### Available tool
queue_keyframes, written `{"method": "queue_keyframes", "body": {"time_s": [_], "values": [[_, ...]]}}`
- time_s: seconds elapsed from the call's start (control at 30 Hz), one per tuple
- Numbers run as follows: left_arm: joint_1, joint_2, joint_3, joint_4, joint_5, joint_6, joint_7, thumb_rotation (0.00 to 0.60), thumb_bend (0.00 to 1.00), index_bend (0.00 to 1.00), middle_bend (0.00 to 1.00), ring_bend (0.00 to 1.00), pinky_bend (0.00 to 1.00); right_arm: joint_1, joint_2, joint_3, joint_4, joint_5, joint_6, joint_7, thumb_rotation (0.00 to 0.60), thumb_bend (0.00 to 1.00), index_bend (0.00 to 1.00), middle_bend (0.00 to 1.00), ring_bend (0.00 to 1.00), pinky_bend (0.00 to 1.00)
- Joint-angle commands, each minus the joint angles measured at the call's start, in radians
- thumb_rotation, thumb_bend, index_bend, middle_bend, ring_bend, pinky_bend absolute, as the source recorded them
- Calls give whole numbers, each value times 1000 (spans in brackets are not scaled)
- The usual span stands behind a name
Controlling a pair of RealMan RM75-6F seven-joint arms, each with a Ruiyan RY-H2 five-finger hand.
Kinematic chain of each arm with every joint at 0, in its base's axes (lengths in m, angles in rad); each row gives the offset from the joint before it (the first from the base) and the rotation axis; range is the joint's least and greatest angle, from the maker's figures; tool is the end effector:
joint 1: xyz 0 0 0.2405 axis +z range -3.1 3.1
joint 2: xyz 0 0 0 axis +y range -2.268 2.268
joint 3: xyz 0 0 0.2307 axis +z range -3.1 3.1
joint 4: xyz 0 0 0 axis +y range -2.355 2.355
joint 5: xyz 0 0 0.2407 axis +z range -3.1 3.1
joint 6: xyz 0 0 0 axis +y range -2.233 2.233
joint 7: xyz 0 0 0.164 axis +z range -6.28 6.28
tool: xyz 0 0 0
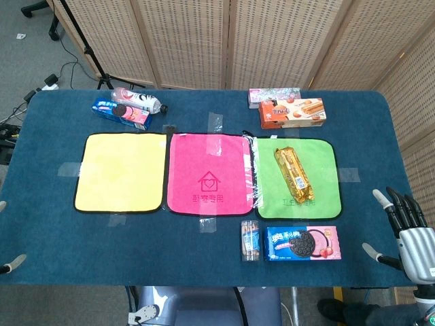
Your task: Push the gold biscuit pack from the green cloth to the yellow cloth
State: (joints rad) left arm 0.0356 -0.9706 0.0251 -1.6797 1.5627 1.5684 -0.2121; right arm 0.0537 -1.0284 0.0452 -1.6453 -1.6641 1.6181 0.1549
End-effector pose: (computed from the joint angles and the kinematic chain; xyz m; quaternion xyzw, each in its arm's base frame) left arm -0.3130 0.1469 0.1555 -0.5574 -0.4459 -0.4050 0.5714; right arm -0.2754 -0.1884 0.1513 0.5957 -0.3546 0.4744 0.5425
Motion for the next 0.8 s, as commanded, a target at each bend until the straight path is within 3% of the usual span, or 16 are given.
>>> {"method": "queue_keyframes", "body": {"time_s": [0.03,0.5,0.57,0.6,0.63,0.7,0.73,0.8], "values": [[0,-1,0,0,0,-1,4,600,60,0,0,0,0,1,2,2,0,2,0,6,600,0,0,0,0,0],[-1,-2,-5,3,-14,-7,-2,600,60,0,0,0,0,31,-16,8,5,17,-52,11,600,2,0,0,0,0],[-5,-1,-7,1,-21,-15,-1,600,60,0,0,0,0,51,-25,20,14,21,-67,45,600,149,12,0,0,0],[-8,0,-10,-1,-26,-20,-2,600,59,0,0,0,0,70,-37,36,27,26,-76,77,600,319,24,0,0,0],[-9,1,-12,-2,-30,-23,-2,600,59,0,0,0,0,87,-46,50,38,33,-89,104,600,591,48,3,0,0],[-13,3,-16,-5,-38,-29,-3,600,60,0,0,0,0,124,-54,72,52,55,-132,167,600,924,78,22,0,0],[-15,4,-18,-8,-44,-34,-4,600,60,0,0,0,0,154,-50,90,55,79,-177,217,600,995,86,33,0,0],[-18,6,-20,-11,-49,-40,-1,600,60,0,0,0,0,194,-36,110,52,121,-250,261,600,1000,86,40,0,0]]}}
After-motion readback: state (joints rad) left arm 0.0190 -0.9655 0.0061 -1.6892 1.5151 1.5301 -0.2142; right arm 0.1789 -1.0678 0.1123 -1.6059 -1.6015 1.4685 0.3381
